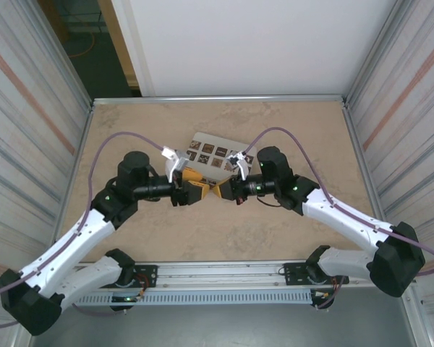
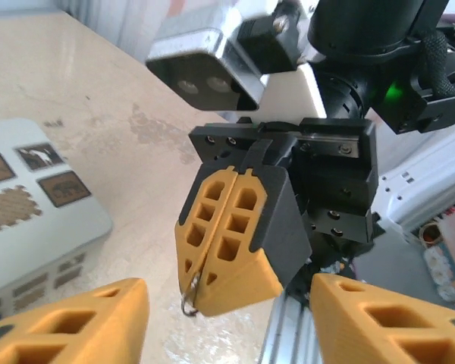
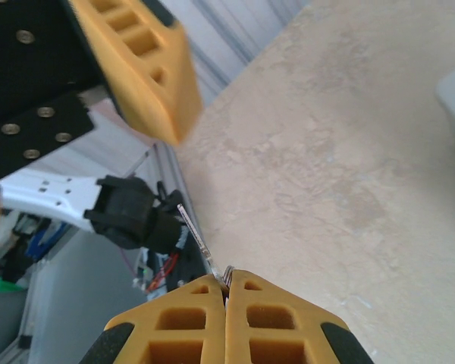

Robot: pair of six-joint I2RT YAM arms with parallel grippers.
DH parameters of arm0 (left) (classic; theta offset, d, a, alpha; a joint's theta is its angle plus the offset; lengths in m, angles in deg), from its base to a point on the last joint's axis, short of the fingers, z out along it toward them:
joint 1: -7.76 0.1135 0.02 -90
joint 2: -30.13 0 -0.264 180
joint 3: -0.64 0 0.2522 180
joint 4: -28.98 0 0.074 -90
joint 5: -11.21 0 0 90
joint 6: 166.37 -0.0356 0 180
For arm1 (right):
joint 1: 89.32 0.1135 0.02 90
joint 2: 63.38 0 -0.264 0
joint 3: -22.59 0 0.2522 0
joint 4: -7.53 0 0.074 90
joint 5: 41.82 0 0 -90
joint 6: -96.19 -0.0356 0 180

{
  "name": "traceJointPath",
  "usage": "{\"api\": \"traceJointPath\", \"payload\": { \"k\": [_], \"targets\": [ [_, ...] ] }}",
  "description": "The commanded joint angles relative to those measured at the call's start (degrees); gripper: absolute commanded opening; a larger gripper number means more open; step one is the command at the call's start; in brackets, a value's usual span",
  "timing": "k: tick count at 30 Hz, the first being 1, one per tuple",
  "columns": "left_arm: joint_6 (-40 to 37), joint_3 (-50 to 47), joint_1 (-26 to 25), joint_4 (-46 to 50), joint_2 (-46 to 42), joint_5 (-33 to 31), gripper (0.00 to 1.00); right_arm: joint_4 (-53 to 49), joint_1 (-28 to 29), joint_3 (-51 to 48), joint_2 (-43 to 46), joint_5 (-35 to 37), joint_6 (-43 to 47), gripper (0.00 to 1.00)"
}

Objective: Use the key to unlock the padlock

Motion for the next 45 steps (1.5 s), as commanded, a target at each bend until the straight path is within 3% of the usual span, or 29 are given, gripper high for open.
{"api": "traceJointPath", "payload": {
  "k": [1, 7, 13, 21, 45],
  "targets": [
    [1.38, -3.30, 1.19, -0.86, -4.06, -9.27, 0.69, -1.67, -1.87, -1.59, 0.87, 4.97, 0.48, 0.00],
    [5.74, -12.08, 1.39, -1.41, -9.78, -25.32, 0.84, 3.16, -6.90, -5.52, -1.66, 5.86, -4.64, 0.00],
    [9.82, -21.44, 1.39, -5.10, -13.41, -31.57, 0.91, 8.59, -11.40, -6.86, -5.63, 4.49, -8.10, 0.00],
    [14.96, -27.34, 1.48, -10.33, -11.85, -33.18, 0.92, 11.52, -15.36, -5.23, -11.73, 4.23, -12.75, 0.00],
    [17.12, -25.57, 1.90, -13.33, 2.48, -30.07, 0.93, 22.86, -16.89, -0.35, -26.99, 2.94, -18.06, 0.00]
  ]
}}
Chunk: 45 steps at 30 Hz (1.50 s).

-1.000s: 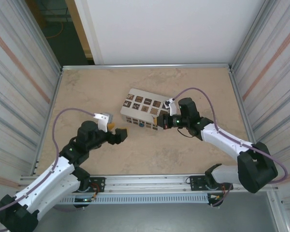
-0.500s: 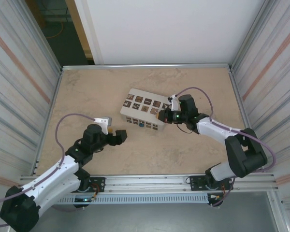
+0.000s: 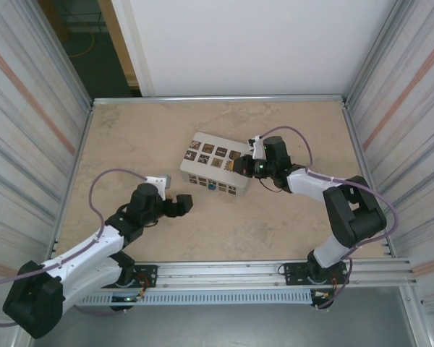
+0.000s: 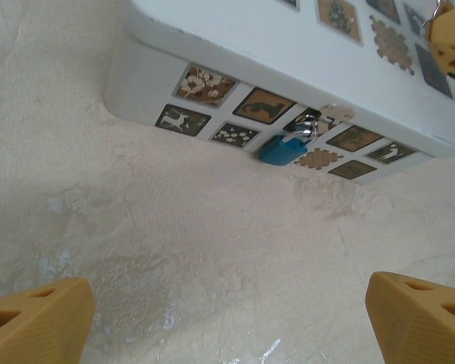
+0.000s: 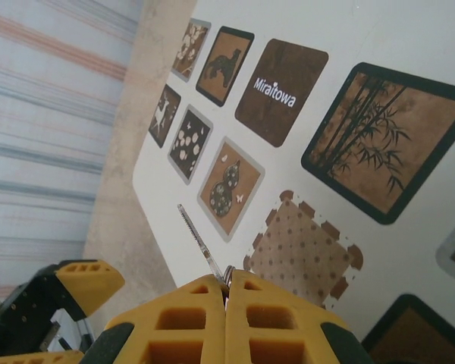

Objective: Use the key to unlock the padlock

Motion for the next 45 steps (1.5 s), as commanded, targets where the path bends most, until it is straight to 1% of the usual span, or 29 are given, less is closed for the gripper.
{"api": "traceJointPath", "payload": {
  "k": [1, 5, 13, 16, 21, 26, 32, 37, 45],
  "targets": [
    [0.58, 1.50, 0.63, -2.50, 1.79, 1.31, 0.93, 2.99, -0.30, 0.85, -2.22, -1.63, -1.88, 0.00],
    [1.28, 2.00, 1.13, -4.96, 4.60, 3.00, 0.92, 2.97, -0.30, 0.12, -3.80, -1.94, -1.49, 0.00],
    [2.98, 3.06, 1.70, -11.67, 11.50, 5.12, 0.90, 1.30, 0.36, -2.52, -4.01, -1.66, 0.03, 0.00],
    [3.20, 3.94, 1.71, -13.57, 14.27, 6.14, 0.87, 1.50, 1.14, -3.15, -3.84, -1.62, -0.04, 0.00],
    [3.35, 5.56, 1.79, -16.81, 18.55, 7.60, 0.79, 2.27, 1.81, -4.29, -4.02, -0.97, -0.70, 0.00],
    [3.59, 6.67, 1.79, -20.22, 22.81, 8.91, 0.75, 2.76, 1.90, -4.69, -4.13, -0.90, -0.96, 0.00],
    [2.67, 7.79, 1.39, -24.88, 28.59, 8.92, 0.71, 1.97, 1.90, -4.52, -3.84, -0.63, -0.53, 0.00],
    [0.14, 9.96, -0.56, -26.74, 32.79, 7.17, 0.69, 1.57, 1.90, -4.51, -3.74, -0.48, -0.35, 0.00],
    [0.66, 12.00, -1.01, -31.95, 39.37, 8.98, 0.66, 0.56, 1.94, -4.51, -3.15, -0.14, 0.23, 0.00]
  ]
}}
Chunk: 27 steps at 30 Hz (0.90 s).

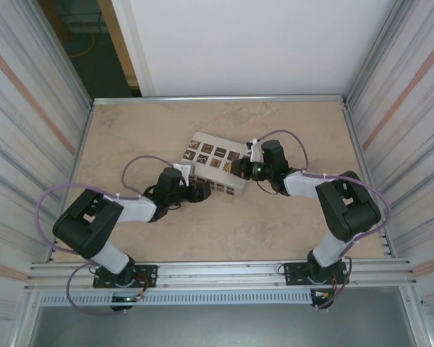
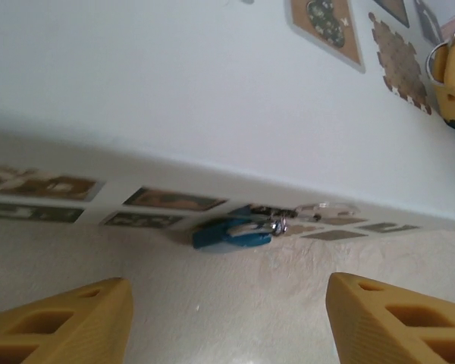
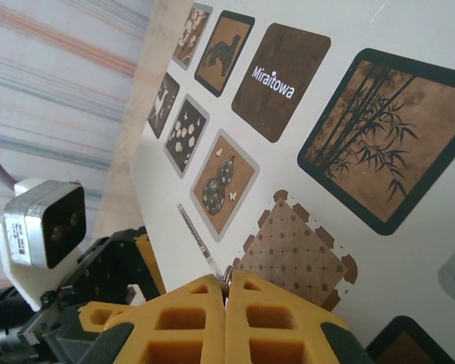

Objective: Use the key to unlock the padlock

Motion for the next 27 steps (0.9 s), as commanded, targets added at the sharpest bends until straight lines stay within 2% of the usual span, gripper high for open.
{"api": "traceJointPath", "payload": {
  "k": [1, 10, 27],
  "targets": [
    [-0.89, 2.01, -0.12, -4.01, 2.43, 1.22, 0.65, -6.63, 0.85, -1.95, -0.52, 0.88, 1.26, 0.00],
    [0.12, 4.07, -0.38, -6.91, 7.60, 4.33, 0.57, -7.08, 1.03, -1.51, -0.62, 1.04, 1.58, 0.00],
    [0.02, 6.89, -2.64, -5.27, 11.04, 4.58, 0.44, -7.15, 1.21, -1.33, -0.47, 0.97, 1.66, 0.00]
  ]
}}
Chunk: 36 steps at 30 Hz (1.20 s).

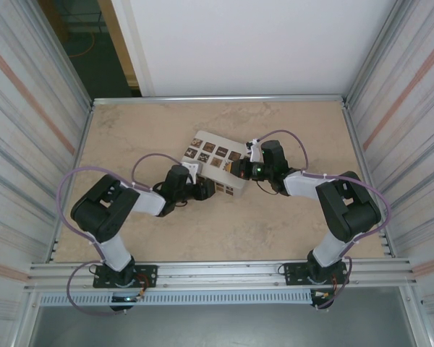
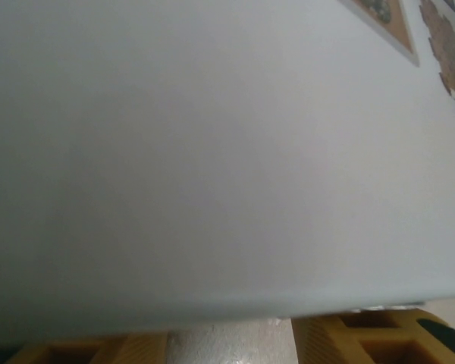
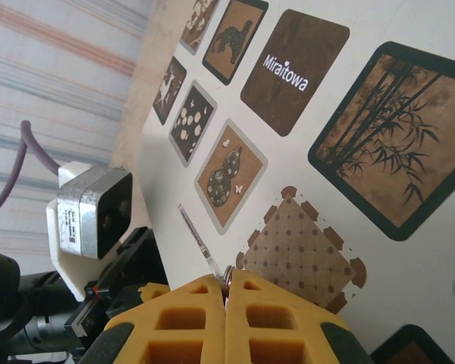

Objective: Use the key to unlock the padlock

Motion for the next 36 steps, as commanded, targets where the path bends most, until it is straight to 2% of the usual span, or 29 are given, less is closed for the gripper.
{"api": "traceJointPath", "payload": {
  "k": [1, 12, 25, 32, 36],
  "targets": [
    [-0.17, 2.12, -1.56, -0.80, 1.48, 2.07, 0.43, -6.90, 1.10, -1.33, -0.62, 0.83, 1.54, 0.00],
    [0.14, 3.44, -1.54, -0.63, 2.51, 1.37, 0.33, -7.74, 1.27, -0.81, -0.31, 0.58, 1.99, 0.00],
    [0.16, 2.74, -1.65, 0.54, -0.62, 0.32, 0.16, -8.50, 1.34, -0.24, 2.75, 0.40, 2.59, 0.00],
    [0.91, 2.73, -2.26, 7.47, -6.25, 0.88, 0.10, -13.73, 1.36, 2.00, 8.64, 1.61, 7.61, 0.00],
    [3.58, 3.27, -2.35, 12.74, -9.05, 2.15, 0.02, -16.29, 1.36, 1.22, 13.47, 3.44, 10.15, 0.00]
  ]
}}
